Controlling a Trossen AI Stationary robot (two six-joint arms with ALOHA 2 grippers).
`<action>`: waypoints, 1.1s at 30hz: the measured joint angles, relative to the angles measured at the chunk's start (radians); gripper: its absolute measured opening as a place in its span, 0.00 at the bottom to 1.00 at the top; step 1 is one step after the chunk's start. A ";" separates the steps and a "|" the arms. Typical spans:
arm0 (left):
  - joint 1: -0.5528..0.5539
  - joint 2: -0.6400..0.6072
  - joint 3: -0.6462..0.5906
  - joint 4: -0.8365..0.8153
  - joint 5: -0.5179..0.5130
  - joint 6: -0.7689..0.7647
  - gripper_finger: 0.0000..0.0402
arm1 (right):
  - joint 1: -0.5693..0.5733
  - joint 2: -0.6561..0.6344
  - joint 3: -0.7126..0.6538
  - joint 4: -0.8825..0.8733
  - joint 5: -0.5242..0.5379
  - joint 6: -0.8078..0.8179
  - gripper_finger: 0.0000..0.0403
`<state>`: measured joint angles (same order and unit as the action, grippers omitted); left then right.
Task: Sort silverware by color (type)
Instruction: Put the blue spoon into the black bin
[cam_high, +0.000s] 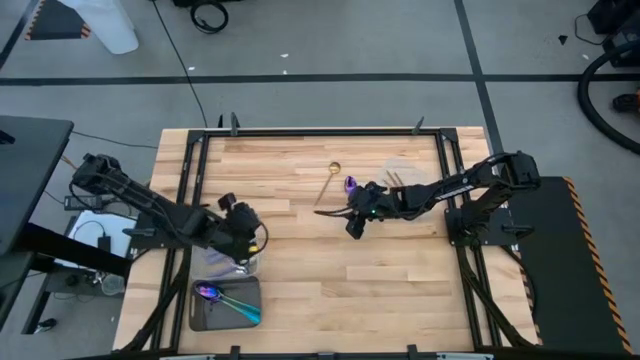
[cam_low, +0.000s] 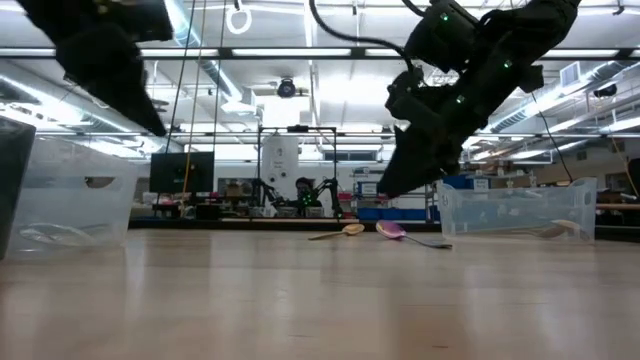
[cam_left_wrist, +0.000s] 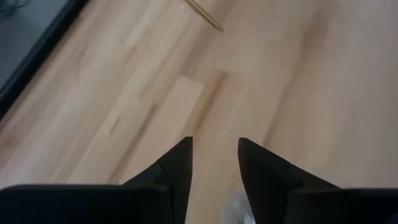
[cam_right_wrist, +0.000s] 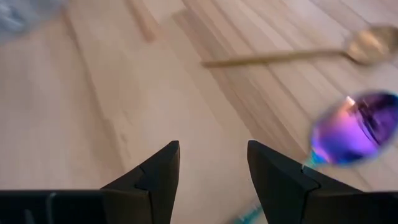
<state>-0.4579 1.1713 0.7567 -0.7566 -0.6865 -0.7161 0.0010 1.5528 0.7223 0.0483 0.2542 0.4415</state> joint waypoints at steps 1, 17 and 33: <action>0.020 0.000 0.000 0.018 0.001 0.024 0.34 | 0.005 0.000 0.000 -0.023 0.014 0.016 0.49; 0.265 0.000 0.000 0.207 0.134 0.310 0.48 | 0.146 0.000 0.090 -0.321 0.263 0.288 0.40; 0.297 0.002 0.000 0.204 0.198 0.361 0.48 | 0.124 0.178 0.096 -0.279 0.393 0.368 0.40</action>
<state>-0.1608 1.1728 0.7567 -0.5521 -0.4882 -0.3550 0.1252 1.7312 0.8187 -0.2307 0.6475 0.8093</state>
